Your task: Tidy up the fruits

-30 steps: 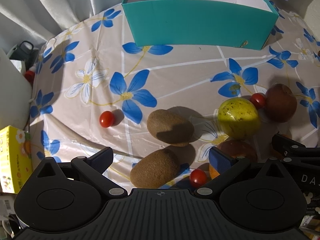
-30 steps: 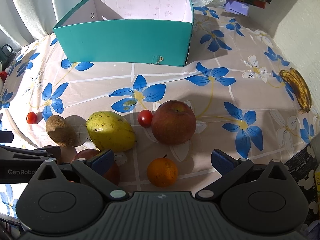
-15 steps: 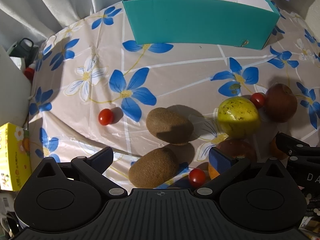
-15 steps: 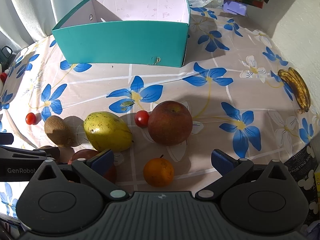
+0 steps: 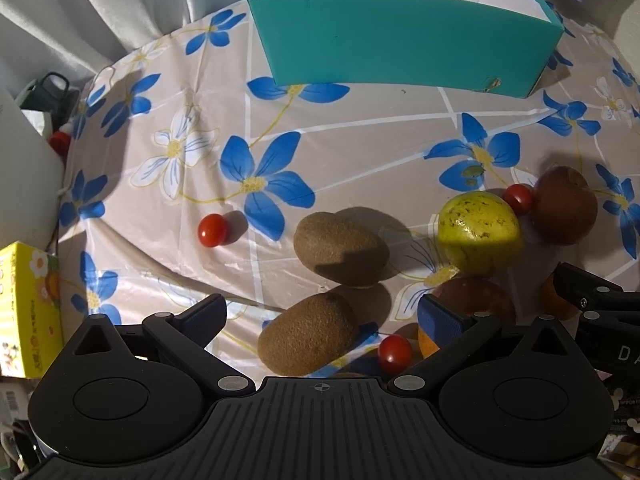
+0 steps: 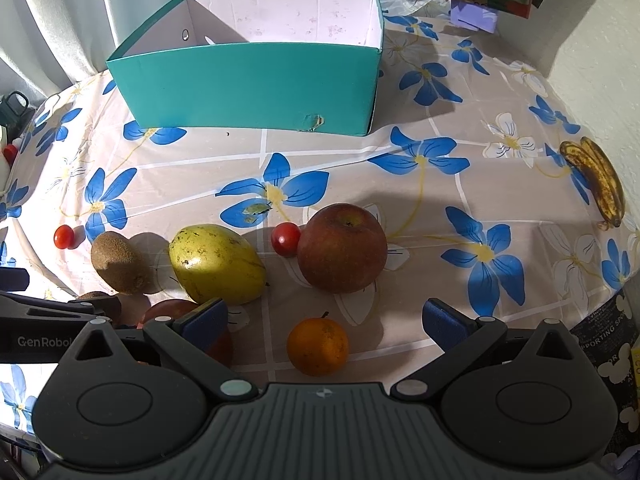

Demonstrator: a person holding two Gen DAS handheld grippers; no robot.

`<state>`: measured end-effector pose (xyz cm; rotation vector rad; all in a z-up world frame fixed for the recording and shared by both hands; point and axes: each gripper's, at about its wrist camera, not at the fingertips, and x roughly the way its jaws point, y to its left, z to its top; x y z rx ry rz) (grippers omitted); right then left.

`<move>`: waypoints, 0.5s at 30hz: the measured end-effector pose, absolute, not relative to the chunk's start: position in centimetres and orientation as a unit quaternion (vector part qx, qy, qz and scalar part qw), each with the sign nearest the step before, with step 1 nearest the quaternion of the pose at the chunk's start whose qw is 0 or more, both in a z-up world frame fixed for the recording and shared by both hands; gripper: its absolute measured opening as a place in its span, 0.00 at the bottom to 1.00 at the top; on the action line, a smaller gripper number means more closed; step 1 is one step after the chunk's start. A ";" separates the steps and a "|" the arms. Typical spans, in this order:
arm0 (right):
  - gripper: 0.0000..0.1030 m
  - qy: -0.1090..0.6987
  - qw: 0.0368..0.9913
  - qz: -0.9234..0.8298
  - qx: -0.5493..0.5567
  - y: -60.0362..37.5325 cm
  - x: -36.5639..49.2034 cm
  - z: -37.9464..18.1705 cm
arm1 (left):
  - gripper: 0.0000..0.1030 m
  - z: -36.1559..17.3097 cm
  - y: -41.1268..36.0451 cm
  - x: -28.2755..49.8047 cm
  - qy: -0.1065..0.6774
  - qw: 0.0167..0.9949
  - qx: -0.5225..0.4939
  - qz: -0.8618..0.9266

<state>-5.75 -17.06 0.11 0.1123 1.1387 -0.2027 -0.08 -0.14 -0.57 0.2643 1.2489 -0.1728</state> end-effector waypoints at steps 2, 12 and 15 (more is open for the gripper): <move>1.00 0.538 0.836 -0.095 0.054 -17.1 -5.8 0.1 | 1.00 -0.6 -0.2 -0.1 0.581 0.800 0.122 -0.083; 1.00 0.537 0.837 -0.090 0.055 -17.2 -5.6 0.0 | 1.00 -0.7 -0.3 0.0 0.584 0.798 0.125 -0.077; 1.00 0.539 0.836 -0.090 0.056 -17.4 -5.5 -0.1 | 1.00 -0.7 -0.4 0.0 0.584 0.798 0.125 -0.076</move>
